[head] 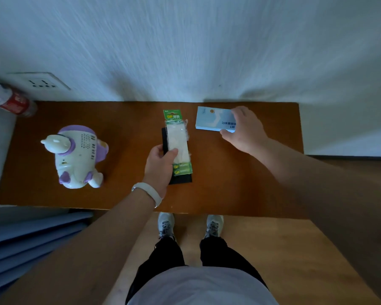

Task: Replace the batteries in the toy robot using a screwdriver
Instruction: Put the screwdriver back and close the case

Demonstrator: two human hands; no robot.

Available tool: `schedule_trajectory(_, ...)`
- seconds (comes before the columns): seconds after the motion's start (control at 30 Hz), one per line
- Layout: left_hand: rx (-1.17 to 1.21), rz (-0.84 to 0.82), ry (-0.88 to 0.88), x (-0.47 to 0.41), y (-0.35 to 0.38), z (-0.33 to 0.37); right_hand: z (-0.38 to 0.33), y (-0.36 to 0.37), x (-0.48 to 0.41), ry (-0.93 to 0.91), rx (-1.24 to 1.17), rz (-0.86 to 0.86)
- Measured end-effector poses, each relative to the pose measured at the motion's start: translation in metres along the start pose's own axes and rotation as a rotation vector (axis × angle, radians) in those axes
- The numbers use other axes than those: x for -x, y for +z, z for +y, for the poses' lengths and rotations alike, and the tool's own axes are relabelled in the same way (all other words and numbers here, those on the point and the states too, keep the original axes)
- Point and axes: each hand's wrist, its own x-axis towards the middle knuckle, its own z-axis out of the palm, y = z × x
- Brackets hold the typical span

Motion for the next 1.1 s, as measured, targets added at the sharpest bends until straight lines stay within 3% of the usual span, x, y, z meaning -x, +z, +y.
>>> schedule_trajectory(0.13,0.025,0.028,-0.013,0.001,0.01,-0.002,0.007,-0.002,-0.02,-0.032,0.069,-0.165)
schedule_trajectory(0.6,0.08,0.083,-0.053,0.01,0.023,-0.008,-0.005,-0.007,-0.001,0.103,0.175,-0.265)
schedule_trajectory(0.93,0.014,0.01,-0.038,0.011,0.012,0.012,0.001,-0.001,0.049,0.195,-0.2,-0.449)
schedule_trajectory(1.1,-0.012,-0.08,-0.019,0.01,0.003,0.026,-0.015,-0.004,0.074,0.287,-0.383,-0.39)
